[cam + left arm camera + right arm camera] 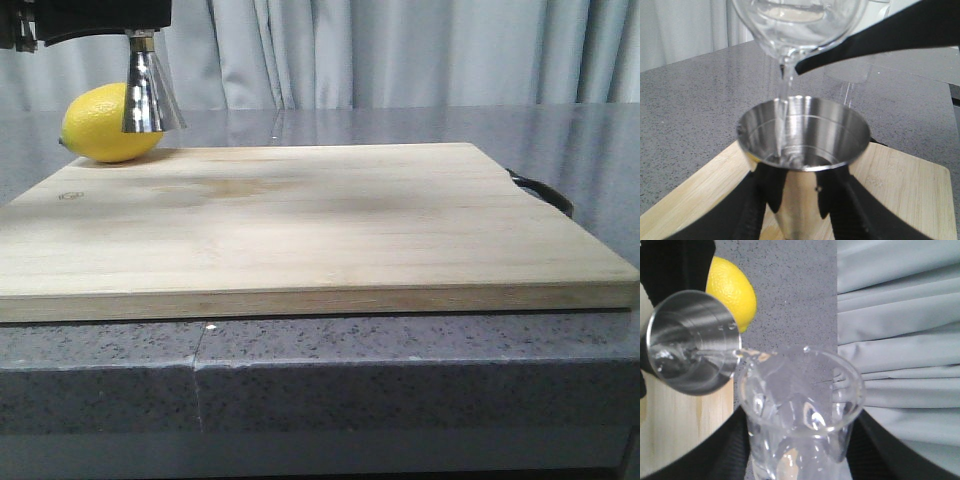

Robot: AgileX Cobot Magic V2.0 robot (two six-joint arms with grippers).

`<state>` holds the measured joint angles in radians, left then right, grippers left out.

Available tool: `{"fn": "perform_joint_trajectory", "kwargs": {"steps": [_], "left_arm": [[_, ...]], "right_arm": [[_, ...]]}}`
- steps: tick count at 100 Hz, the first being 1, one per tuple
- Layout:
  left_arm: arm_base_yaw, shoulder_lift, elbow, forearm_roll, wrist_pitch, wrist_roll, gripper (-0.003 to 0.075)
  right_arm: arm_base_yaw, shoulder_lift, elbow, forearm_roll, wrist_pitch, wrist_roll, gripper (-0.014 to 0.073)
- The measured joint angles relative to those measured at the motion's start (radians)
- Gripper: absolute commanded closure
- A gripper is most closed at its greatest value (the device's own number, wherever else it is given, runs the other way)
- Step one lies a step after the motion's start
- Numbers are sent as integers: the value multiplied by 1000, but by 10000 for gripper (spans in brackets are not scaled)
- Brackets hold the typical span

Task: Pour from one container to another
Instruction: 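Tilt the beaker with the right gripper, pouring liquid into the jigger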

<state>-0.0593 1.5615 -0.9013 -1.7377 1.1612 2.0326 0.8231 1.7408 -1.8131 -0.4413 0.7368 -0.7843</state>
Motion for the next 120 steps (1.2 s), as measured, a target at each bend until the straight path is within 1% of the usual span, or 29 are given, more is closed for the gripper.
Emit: {"fn": "perform_joint_trajectory", "kwargs": {"steps": [41, 70, 120], "left_arm": [[0, 0, 0, 0, 0, 0, 480], [0, 0, 0, 0, 0, 0, 480], [0, 0, 0, 0, 0, 0, 480]], "right_arm": [[0, 0, 0, -22, -5, -8, 349], [24, 0, 0, -28, -5, -49, 349], [27, 0, 0, -45, -8, -53, 349]]}}
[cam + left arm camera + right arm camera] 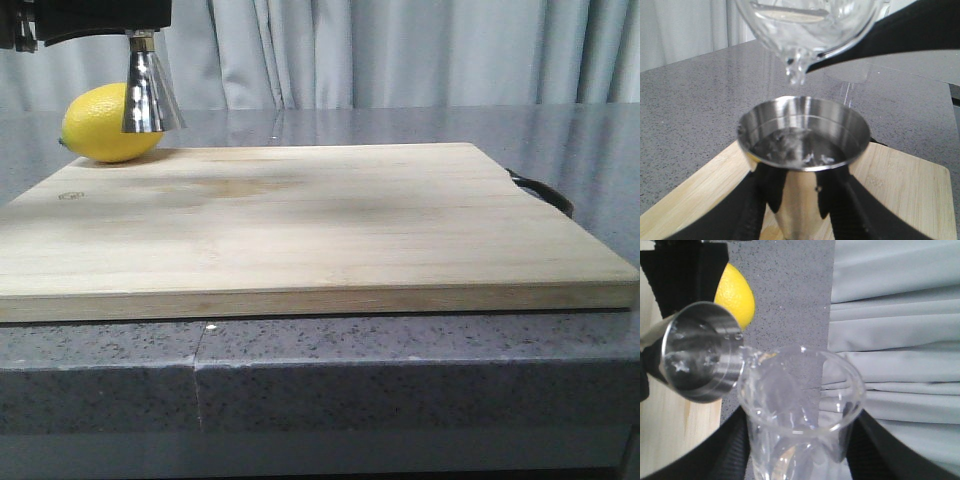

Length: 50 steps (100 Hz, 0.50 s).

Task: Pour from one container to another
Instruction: 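Tilt the beaker with the right gripper, pouring liquid into the jigger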

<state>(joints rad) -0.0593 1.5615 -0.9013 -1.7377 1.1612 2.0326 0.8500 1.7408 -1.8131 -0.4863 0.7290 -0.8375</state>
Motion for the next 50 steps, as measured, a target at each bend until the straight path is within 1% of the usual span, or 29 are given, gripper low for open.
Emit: {"fn": "perform_joint_trajectory", "kwargs": {"steps": [23, 50], "left_arm": [[0, 0, 0, 0, 0, 0, 480], [0, 0, 0, 0, 0, 0, 480]], "right_arm": [[0, 0, 0, -30, -2, 0, 349], [4, 0, 0, -32, -2, 2, 349]]}}
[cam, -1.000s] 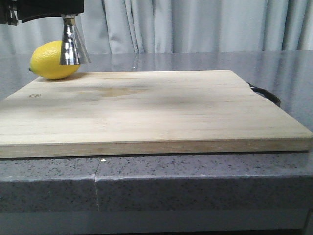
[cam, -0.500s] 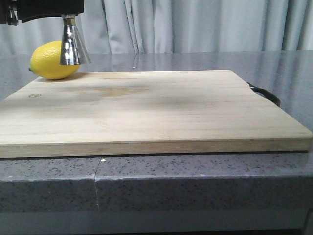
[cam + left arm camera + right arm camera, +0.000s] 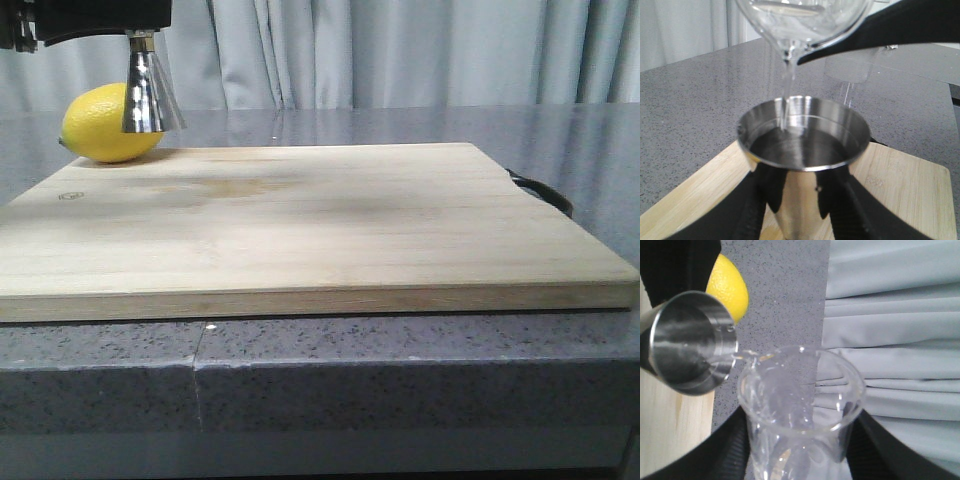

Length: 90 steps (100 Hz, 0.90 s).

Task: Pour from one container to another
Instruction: 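Tilt the beaker with the right gripper, pouring liquid into the jigger, then tilt the beaker back upright with the right gripper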

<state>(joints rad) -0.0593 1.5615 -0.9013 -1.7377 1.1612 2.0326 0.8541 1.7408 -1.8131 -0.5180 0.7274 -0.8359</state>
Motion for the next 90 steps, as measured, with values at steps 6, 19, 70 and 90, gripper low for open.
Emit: {"fn": "perform_joint_trajectory", "kwargs": {"steps": [6, 19, 70, 90], "left_arm": [[0, 0, 0, 0, 0, 0, 480], [0, 0, 0, 0, 0, 0, 480], [0, 0, 0, 0, 0, 0, 480], [0, 0, 0, 0, 0, 0, 480]], "right_arm": [[0, 0, 0, 0, 3, 38, 349], [-7, 0, 0, 3, 3, 180, 349], [-227, -192, 135, 480, -95, 492, 349], [-327, -331, 428, 624, -315, 494, 349]]}}
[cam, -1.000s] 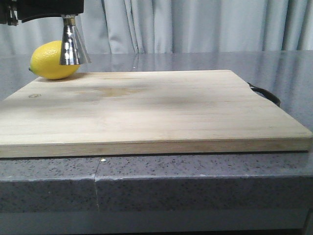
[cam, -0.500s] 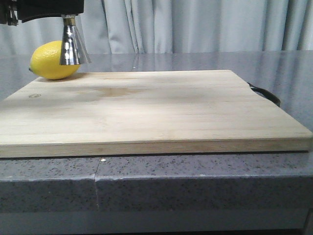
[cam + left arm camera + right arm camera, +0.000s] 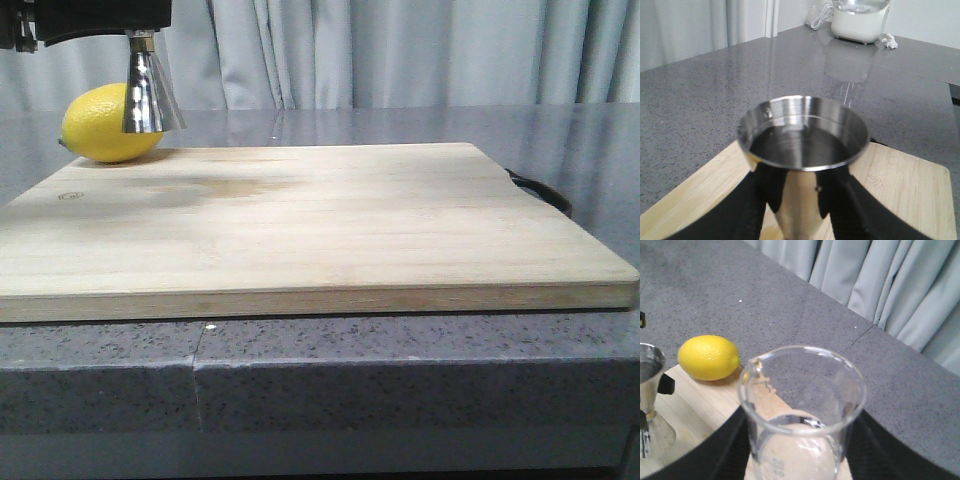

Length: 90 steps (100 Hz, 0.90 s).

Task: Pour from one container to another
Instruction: 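Tilt the beaker back upright with the right gripper, then lower the beaker onto the board with the right gripper and release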

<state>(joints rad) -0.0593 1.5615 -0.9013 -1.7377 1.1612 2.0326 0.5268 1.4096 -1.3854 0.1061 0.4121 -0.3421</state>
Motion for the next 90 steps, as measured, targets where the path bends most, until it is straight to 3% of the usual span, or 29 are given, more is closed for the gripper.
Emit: {"fn": "perform_joint_trajectory", "kwargs": {"steps": [49, 68, 90], "left_arm": [[0, 0, 0, 0, 0, 0, 480], [0, 0, 0, 0, 0, 0, 480], [0, 0, 0, 0, 0, 0, 480]], "right_arm": [[-58, -116, 689, 219, -731, 21, 349], [-58, -78, 817, 232, -951, 135, 349], [-58, 40, 869, 222, -1092, 183, 349]]}}
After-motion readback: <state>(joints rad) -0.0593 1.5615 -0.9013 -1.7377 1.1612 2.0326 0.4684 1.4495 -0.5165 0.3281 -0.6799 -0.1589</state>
